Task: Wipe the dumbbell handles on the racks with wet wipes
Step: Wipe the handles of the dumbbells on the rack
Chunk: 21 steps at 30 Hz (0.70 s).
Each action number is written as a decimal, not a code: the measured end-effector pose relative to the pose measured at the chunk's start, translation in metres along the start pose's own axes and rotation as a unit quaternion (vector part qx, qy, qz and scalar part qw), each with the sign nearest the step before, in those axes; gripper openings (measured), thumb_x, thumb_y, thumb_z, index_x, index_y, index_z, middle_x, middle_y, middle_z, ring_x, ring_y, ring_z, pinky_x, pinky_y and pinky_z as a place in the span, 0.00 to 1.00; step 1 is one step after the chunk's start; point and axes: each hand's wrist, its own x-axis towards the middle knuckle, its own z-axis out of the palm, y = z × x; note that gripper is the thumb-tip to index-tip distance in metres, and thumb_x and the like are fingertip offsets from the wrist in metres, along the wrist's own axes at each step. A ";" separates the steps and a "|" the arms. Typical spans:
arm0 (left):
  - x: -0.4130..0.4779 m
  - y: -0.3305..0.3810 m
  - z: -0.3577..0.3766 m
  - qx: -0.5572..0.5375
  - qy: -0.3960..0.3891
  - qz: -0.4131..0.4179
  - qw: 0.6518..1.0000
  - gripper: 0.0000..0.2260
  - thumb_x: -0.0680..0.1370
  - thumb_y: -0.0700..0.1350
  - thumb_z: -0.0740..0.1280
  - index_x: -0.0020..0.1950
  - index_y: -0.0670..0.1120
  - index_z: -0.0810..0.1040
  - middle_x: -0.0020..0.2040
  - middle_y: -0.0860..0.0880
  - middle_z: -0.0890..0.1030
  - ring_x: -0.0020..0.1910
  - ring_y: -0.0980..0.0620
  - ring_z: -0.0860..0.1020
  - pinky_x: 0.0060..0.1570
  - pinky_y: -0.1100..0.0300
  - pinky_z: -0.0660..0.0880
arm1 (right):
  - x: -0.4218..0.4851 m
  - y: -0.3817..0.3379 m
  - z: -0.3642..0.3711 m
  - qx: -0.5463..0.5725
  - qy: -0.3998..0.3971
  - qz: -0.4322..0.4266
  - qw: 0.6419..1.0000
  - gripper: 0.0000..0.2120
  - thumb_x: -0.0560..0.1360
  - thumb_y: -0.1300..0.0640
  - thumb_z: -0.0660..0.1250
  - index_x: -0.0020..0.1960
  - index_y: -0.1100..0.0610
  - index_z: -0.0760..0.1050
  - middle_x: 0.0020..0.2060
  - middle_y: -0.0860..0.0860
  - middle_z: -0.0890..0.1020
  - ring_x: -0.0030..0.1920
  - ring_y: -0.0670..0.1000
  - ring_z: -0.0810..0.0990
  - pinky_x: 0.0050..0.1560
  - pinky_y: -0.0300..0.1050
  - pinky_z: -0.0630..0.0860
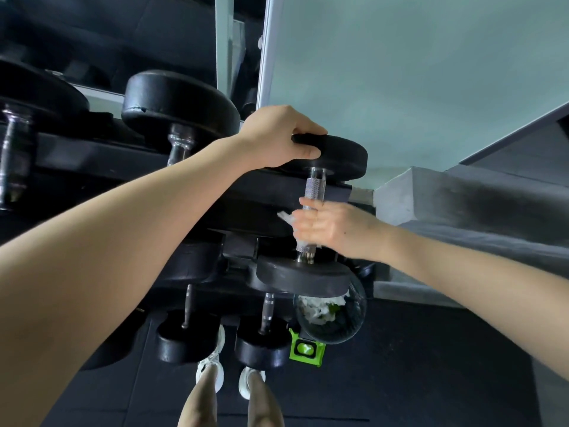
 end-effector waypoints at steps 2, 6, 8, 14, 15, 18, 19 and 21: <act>0.000 0.000 0.000 0.002 -0.002 0.000 1.000 0.18 0.74 0.55 0.70 0.64 0.59 0.76 0.61 0.57 0.79 0.59 0.54 0.76 0.59 0.56 0.73 | -0.011 -0.016 0.002 0.008 -0.018 -0.025 0.999 0.13 0.75 0.68 0.62 0.54 0.60 0.82 0.55 0.53 0.83 0.59 0.53 0.79 0.73 0.51 0.60; -0.001 0.001 -0.002 0.002 -0.005 -0.001 1.000 0.18 0.74 0.54 0.70 0.64 0.59 0.76 0.61 0.58 0.79 0.60 0.55 0.76 0.58 0.58 0.73 | -0.003 0.015 -0.004 -0.041 -0.006 -0.021 0.999 0.16 0.75 0.68 0.58 0.52 0.59 0.82 0.52 0.51 0.84 0.56 0.51 0.81 0.70 0.54 0.62; -0.001 0.003 -0.002 0.011 -0.003 0.000 1.000 0.18 0.75 0.54 0.69 0.64 0.59 0.76 0.61 0.58 0.78 0.60 0.55 0.75 0.57 0.60 0.72 | 0.005 0.023 -0.008 -0.068 0.015 0.012 0.998 0.15 0.75 0.68 0.59 0.52 0.60 0.82 0.52 0.53 0.84 0.55 0.53 0.81 0.68 0.57 0.63; -0.003 0.005 -0.002 -0.001 -0.001 -0.004 1.000 0.18 0.74 0.53 0.70 0.64 0.58 0.76 0.62 0.57 0.78 0.60 0.55 0.75 0.56 0.63 0.70 | -0.006 -0.042 -0.024 0.056 0.154 0.319 0.934 0.11 0.71 0.71 0.65 0.47 0.60 0.82 0.40 0.51 0.85 0.44 0.51 0.83 0.66 0.49 0.70; -0.003 0.005 -0.002 -0.002 -0.003 -0.001 1.000 0.18 0.74 0.53 0.70 0.64 0.57 0.76 0.62 0.57 0.78 0.61 0.55 0.75 0.57 0.63 0.70 | -0.004 -0.049 -0.032 0.134 0.186 0.393 0.891 0.11 0.72 0.69 0.66 0.46 0.56 0.82 0.36 0.46 0.84 0.39 0.47 0.82 0.58 0.43 0.75; -0.004 0.005 -0.002 -0.006 -0.004 0.008 1.000 0.18 0.75 0.52 0.70 0.65 0.56 0.76 0.62 0.57 0.78 0.62 0.55 0.75 0.58 0.62 0.70 | 0.013 -0.048 -0.045 0.284 0.270 0.547 0.740 0.07 0.77 0.60 0.65 0.45 0.49 0.79 0.31 0.39 0.77 0.35 0.39 0.76 0.39 0.29 0.69; -0.004 0.005 -0.002 -0.005 -0.004 0.011 1.000 0.18 0.75 0.52 0.70 0.65 0.55 0.76 0.63 0.56 0.78 0.62 0.55 0.75 0.58 0.63 0.70 | 0.020 -0.041 -0.042 0.289 0.281 0.585 0.703 0.03 0.76 0.57 0.66 0.47 0.50 0.77 0.31 0.40 0.77 0.35 0.40 0.75 0.38 0.30 0.68; -0.004 0.005 -0.001 -0.004 -0.003 0.015 1.000 0.18 0.75 0.51 0.69 0.65 0.55 0.76 0.63 0.56 0.78 0.62 0.55 0.74 0.57 0.64 0.68 | 0.035 -0.026 -0.031 0.248 0.284 0.628 0.681 0.06 0.75 0.57 0.67 0.43 0.53 0.70 0.30 0.44 0.73 0.32 0.44 0.72 0.36 0.37 0.67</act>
